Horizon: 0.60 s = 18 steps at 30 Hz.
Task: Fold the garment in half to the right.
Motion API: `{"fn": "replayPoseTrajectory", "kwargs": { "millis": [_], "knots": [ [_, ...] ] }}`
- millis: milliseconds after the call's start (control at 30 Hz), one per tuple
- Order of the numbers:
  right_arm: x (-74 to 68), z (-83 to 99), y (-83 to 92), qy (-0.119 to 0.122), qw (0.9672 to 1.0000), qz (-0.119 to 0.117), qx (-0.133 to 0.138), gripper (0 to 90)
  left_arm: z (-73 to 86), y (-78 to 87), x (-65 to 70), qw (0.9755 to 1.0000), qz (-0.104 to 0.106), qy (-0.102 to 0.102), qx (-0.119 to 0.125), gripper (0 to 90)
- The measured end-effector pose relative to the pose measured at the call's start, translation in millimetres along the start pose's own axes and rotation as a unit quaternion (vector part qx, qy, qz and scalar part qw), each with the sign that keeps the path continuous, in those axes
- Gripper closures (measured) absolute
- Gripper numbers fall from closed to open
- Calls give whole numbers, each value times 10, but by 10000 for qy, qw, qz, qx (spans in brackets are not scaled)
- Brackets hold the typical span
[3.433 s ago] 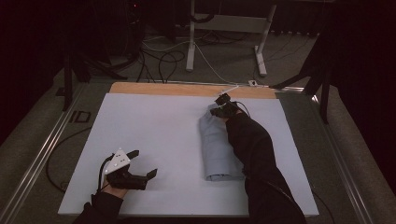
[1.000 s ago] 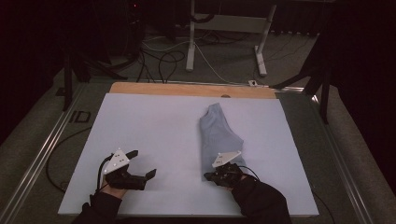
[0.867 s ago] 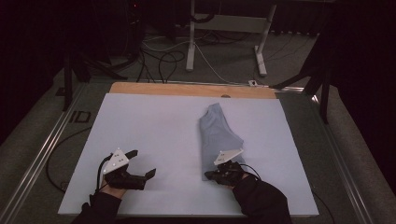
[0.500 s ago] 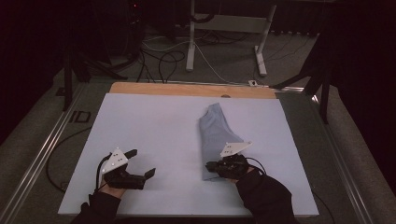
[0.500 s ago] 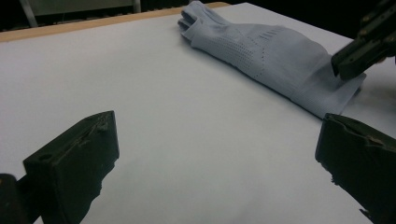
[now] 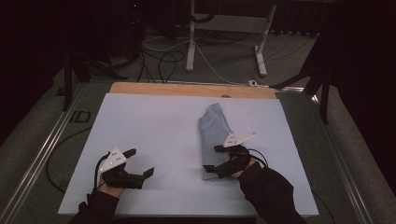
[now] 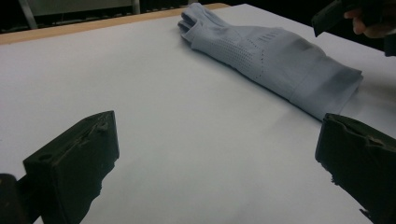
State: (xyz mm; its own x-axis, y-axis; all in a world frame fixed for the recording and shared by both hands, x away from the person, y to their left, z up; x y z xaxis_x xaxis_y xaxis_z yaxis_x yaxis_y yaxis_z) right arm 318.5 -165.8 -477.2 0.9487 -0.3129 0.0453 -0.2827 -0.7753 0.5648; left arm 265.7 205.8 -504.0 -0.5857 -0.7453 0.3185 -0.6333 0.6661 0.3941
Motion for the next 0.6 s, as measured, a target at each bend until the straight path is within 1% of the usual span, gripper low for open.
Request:
{"fn": "replayPoseTrajectory", "kwargs": {
  "millis": [100, 167, 233, 267, 333, 367, 433, 533, 600],
  "knots": [
    [24, -1, 30, 0, 10000, 43, 32, 90, -7, 10, -15, 10000, -4, 19, -8, 3],
    [40, 8, 55, -6, 9998, 157, 87, 90, -6, 15, -26, 10000, 7, 23, 0, 3],
    [40, 21, 85, 39, 9997, 228, 87, 90, -3, 13, -39, 10000, 20, 45, -7, 3],
    [39, 30, 104, 59, 9995, 307, 93, 90, 0, 12, -46, 10000, 26, 64, -13, 3],
    [44, 52, 138, 77, 9993, 338, 125, 90, 5, 15, -55, 10000, 28, 36, -30, 3],
    [45, 65, 158, 117, 9990, 407, 120, 90, 7, 17, -59, 10000, 44, 24, -34, 3],
    [46, 93, 201, 111, 9989, 444, 126, 90, 11, 26, -64, 10000, 55, 10, -30, 3],
    [43, 144, 271, 99, 9983, 557, 160, 90, 15, 37, -83, 9999, 105, -31, -19, 3],
    [44, 189, 317, 105, 9977, 637, 183, 90, 21, 47, -103, 9999, 102, -38, -29, 3]
  ]
}}
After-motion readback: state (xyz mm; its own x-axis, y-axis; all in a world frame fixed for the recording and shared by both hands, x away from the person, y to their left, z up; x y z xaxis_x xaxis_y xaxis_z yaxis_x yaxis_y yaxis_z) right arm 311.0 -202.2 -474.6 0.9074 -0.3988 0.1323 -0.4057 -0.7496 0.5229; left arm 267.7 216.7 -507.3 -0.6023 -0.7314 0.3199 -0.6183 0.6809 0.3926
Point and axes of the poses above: each handheld gripper's, and its own axes: y roughly backward along the jaws, z roughly out of its underside, x roughly to its right, the point moved 1 cm from there along -y, roughly forward along the jaws, and after that the axes turned 15 degrees about y, right-handed, at the moved point
